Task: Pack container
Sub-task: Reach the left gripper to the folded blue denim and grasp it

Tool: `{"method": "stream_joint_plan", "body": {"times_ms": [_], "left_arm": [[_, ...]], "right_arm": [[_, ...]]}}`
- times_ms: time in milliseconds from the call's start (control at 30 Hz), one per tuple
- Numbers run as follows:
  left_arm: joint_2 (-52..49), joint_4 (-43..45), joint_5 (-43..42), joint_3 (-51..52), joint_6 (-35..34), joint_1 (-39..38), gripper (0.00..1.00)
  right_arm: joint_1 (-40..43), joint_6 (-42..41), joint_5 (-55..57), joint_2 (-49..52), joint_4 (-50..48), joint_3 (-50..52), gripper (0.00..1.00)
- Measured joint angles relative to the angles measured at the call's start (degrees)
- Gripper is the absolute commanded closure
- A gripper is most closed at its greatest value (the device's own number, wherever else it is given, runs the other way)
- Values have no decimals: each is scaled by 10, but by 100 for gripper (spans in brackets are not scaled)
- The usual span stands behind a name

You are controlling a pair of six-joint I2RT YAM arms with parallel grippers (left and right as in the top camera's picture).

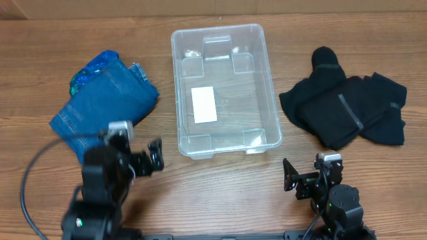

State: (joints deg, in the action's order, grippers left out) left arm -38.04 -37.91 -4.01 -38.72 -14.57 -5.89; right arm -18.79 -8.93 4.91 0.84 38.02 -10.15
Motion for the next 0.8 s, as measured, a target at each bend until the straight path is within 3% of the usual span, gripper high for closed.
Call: {"method": "stream_joint_plan", "body": {"times_ms": [133,233,367,533,800], "left_arm": [[-92,-26,-24,-100,47,34,0],[-133,-51,-101,-149,89,135,0],[-167,-93,-224,-156,150,325,0],[-191,-130,-294,-158,223,463,0],[-260,-122,-314,-158,268,491,0]], "right_arm": [[0,0,0,0,0,0,0],[0,0,0,0,0,0,0],[0,0,0,0,0,0,0],[0,0,0,0,0,0,0],[0,0,0,0,0,0,0]]}}
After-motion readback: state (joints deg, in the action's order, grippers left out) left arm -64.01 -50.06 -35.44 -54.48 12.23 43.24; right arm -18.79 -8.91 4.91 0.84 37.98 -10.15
